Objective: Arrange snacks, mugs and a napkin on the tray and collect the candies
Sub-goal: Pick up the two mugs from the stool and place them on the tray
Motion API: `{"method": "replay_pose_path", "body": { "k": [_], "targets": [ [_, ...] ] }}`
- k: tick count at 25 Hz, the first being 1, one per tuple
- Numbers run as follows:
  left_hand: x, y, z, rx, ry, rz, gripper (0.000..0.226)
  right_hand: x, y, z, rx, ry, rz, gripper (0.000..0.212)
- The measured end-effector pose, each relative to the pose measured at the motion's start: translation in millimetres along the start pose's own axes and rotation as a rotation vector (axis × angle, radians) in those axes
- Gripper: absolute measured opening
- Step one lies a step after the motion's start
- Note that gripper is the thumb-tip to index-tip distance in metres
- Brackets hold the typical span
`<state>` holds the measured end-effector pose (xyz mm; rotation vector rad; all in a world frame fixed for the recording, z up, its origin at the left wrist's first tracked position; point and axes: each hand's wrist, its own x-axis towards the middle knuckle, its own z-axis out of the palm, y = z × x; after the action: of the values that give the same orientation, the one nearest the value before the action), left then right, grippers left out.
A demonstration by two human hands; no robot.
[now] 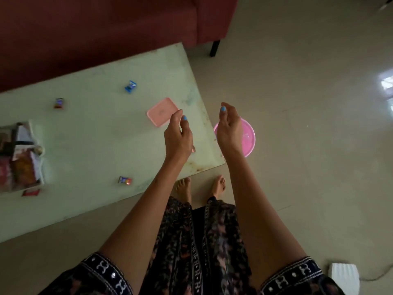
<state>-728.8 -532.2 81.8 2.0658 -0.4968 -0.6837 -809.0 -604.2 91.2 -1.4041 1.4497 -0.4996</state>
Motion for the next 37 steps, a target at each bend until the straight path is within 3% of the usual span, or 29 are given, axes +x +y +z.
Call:
{"method": "replay_pose_path", "body": {
  "k": [11,15,18,26,31,37],
  "targets": [
    [-85.5,14.9,-152.3,-0.114,0.380,-0.037,0.041,-134.9,-84.5,49.4,-0.104,-0.268,-0.419,0.034],
    [-140.4,-5.2,-201.7,-0.162,0.512,-0.073,0.040,-193.5,-89.7,70.1,-0.024,-0.375,-0.474,0.033],
    [-172.1,-24.7,-245.5,-0.232,0.608,-0.170,0.040,-239.9,-94.0,97.2,-0.101,-0.545,-0.520,0.035],
    [-226.8,-80.3,-356.9,-0.271,0.924,-0.187,0.034,-345.0,-112.2,177.5,-0.204,-0.836,-0.632,0.032],
    [-251.2,-128.2,-430.3,-0.279,0.953,-0.265,0.032,-412.2,-113.4,239.2,-0.182,-0.924,-0.613,0.036],
    [-266.4,-187.7,-521.3,-0.362,0.964,-0.251,0.032,-485.5,-113.3,322.8,-0.170,-0.916,-0.609,0.035]
  ]
}}
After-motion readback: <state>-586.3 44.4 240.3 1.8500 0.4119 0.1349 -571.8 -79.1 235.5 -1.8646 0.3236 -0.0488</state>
